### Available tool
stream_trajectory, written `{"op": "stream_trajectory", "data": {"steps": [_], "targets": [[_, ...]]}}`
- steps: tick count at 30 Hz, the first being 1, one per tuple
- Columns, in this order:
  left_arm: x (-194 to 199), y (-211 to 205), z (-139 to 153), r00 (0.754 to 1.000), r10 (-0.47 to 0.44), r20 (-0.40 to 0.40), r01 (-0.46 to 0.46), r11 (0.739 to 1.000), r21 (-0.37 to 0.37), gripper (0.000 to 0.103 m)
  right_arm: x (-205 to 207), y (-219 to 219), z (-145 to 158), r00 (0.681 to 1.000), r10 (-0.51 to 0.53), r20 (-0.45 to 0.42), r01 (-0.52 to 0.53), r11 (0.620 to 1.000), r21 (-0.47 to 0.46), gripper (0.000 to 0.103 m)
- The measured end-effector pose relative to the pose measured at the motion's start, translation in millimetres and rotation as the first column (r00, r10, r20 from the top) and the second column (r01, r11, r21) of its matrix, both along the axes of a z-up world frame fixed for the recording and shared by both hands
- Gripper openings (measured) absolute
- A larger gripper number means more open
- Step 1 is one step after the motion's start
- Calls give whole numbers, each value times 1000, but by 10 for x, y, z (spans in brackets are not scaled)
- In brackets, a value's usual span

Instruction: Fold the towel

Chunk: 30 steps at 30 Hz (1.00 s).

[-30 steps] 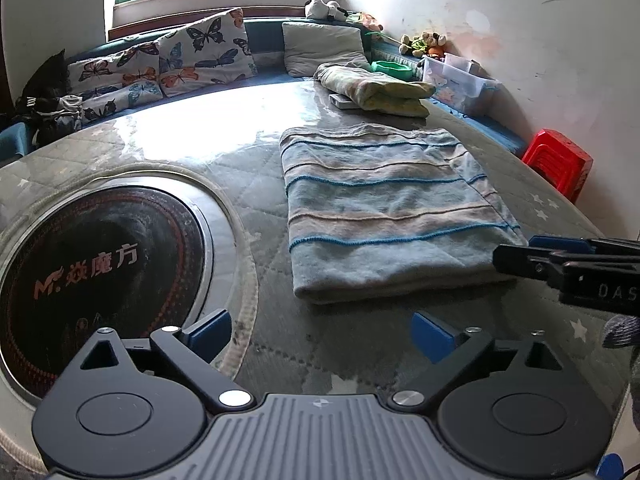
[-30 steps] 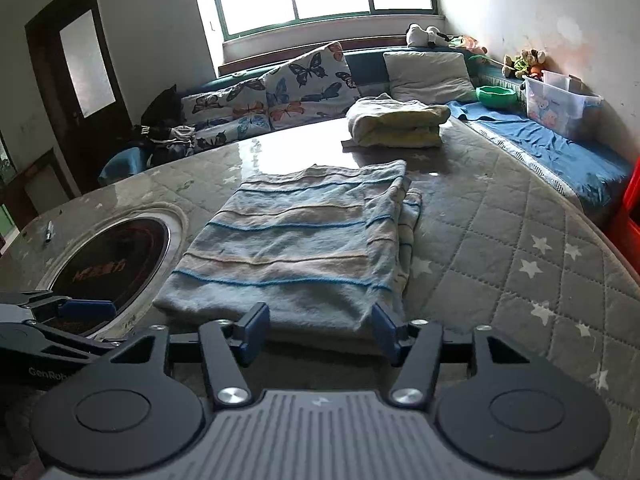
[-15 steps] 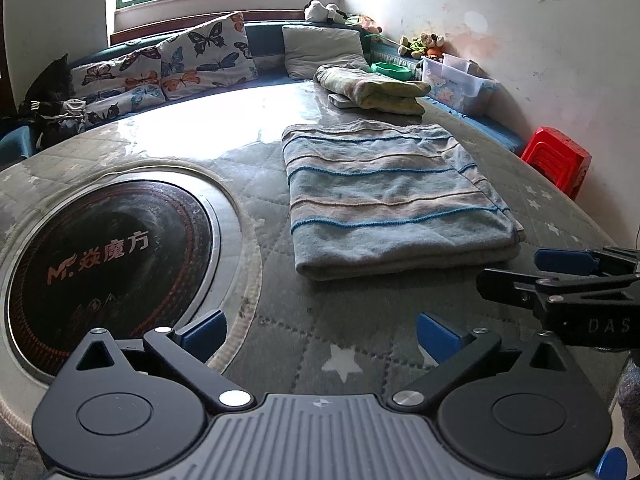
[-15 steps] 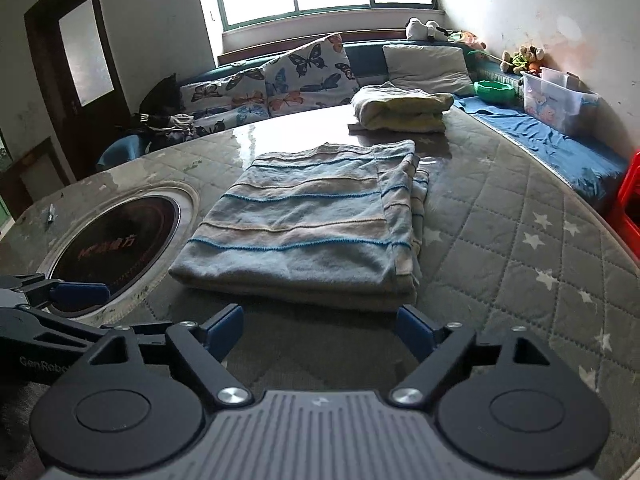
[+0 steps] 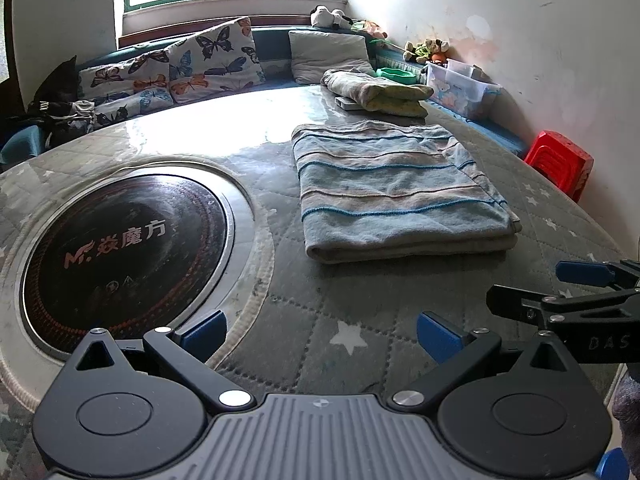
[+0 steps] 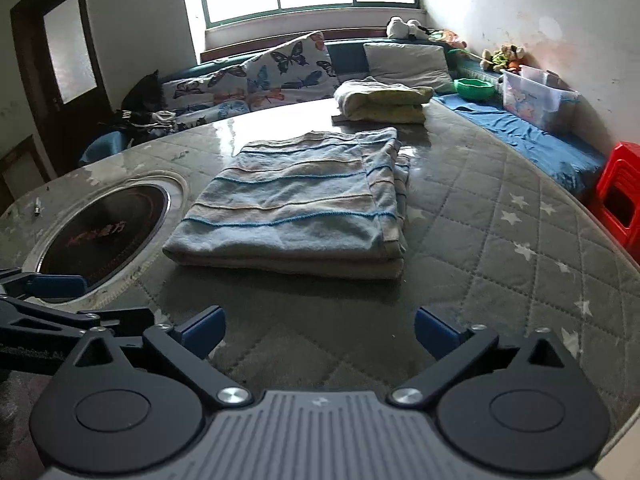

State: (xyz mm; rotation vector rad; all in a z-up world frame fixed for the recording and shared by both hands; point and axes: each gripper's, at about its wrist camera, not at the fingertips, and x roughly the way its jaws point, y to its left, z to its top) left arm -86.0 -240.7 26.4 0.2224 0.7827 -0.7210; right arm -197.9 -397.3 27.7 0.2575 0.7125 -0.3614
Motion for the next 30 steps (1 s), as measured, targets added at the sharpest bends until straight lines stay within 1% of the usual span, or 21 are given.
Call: {"op": "stream_trajectory", "data": {"steps": [8,15,30], "targets": [[-48,61,-20,1000,1,1,-1,1000,-4,103,-54,51,-41,999,-32,-10,31,999,-11,103],[-75,93,-54,1000,2,-6,-2,1000,2,103,-101,61,-97,998,-56,-20,56,998,-1,103],[-108,82,-77,1000,-5,-10,6,1000,13,103,-108,74,-107,997,-79,-25,79,997,4,103]]}}
